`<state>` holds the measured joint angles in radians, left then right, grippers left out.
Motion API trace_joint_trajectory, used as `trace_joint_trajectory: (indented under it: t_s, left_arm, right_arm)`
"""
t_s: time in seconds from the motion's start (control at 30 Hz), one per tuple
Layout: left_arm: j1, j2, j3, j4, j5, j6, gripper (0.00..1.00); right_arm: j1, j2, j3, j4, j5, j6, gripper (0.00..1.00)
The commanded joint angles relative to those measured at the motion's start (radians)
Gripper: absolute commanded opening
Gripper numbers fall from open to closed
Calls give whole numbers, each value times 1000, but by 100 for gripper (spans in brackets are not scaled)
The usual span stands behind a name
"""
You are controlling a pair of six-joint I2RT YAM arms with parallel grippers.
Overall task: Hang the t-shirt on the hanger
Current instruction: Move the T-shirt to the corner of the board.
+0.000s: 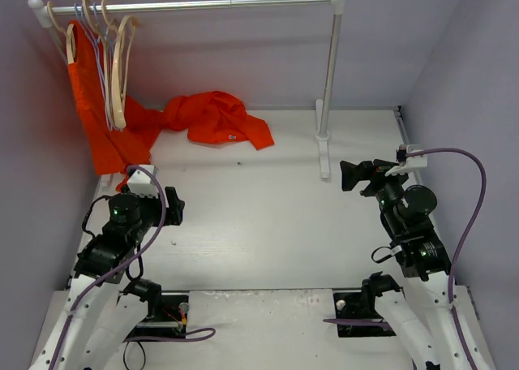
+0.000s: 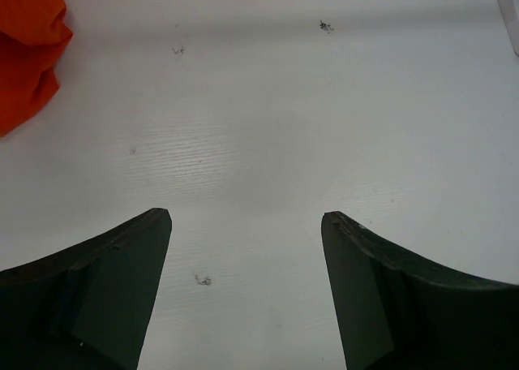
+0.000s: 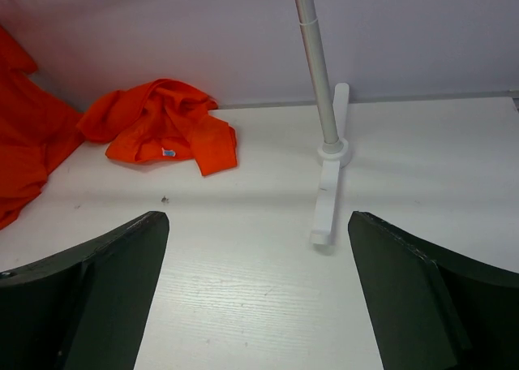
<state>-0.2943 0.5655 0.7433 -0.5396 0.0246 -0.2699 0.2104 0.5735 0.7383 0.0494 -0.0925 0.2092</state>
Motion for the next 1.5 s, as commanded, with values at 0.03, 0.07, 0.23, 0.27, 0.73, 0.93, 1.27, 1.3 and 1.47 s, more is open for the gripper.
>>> trace_joint_trajectory:
  t_s: [0.03, 0.07, 0.23, 0.27, 0.73, 0.93, 1.27, 1.3, 1.47]
  left_arm:
    - [3, 25, 7, 78, -12, -12, 76]
    - [3, 36, 14, 75, -14, -12, 76]
    - [3, 210, 125, 7, 34, -11, 76]
    - [1, 249, 192, -3, 47, -11, 76]
    - [-43, 1060, 822, -3, -72, -101, 75]
    - [-37, 1408, 1069, 35, -149, -100, 75]
    - [17, 1740, 1323, 116, -261, -71, 74]
    - [20, 1749, 1318, 130, -258, -71, 70]
    - [24, 1774, 1263, 256, -209, -29, 50]
  right_arm:
    - [4, -4, 9, 92, 40, 13, 100]
    - [3, -3, 10, 89, 43, 16, 100]
    - [3, 37, 24, 101, 39, 24, 100]
    - [4, 60, 29, 99, 31, 24, 100]
    - [4, 174, 84, 64, -88, 7, 100]
    - [6, 164, 81, 66, -160, -4, 100]
    - [11, 157, 67, 79, -245, -19, 100]
    - [9, 155, 65, 81, -250, -21, 100]
    - [11, 146, 58, 75, -263, -19, 100]
